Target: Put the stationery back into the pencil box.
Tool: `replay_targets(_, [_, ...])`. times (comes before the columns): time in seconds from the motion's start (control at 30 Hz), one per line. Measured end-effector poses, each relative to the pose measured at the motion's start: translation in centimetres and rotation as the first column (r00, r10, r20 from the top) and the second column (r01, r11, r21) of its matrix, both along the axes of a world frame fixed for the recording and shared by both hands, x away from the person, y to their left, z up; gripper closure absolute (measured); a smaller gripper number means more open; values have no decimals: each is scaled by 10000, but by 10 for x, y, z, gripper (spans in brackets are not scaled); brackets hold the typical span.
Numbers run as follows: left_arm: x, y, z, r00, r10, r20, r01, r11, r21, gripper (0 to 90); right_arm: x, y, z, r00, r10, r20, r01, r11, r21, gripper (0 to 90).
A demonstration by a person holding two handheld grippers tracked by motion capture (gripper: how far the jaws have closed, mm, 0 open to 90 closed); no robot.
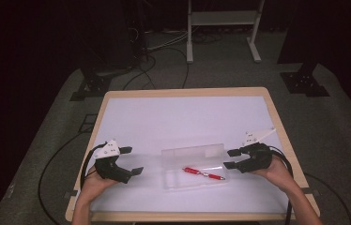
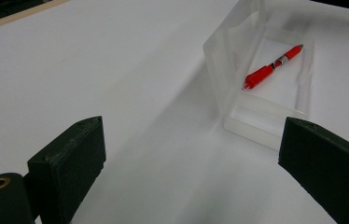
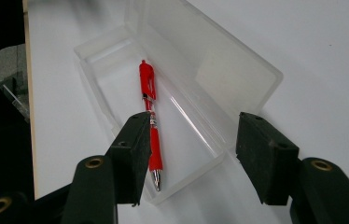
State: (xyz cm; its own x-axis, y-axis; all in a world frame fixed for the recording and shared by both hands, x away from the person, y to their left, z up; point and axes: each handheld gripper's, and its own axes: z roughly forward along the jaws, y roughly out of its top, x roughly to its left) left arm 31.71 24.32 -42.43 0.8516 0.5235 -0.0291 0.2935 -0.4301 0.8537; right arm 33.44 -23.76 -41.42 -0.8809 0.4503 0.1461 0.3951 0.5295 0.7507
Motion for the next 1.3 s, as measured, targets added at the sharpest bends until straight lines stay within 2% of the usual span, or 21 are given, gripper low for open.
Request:
replay_targets(0.73, [-1,-1,2,10000,19,75,-20,10000,65,69,-8,-17,3,9990,-438,7,438,9989,-136,411])
replay_targets(1.07, [-1,-1,2,9999,75,155,-77,9999,91,69,-12,-26,1,9976,-686,-19,686,9976,-6,371])
replay_targets(1.3, [-2,0,3,9997,95,210,-96,9999,43,69,-15,-29,-1,9965,-837,-28,837,9964,-129,335])
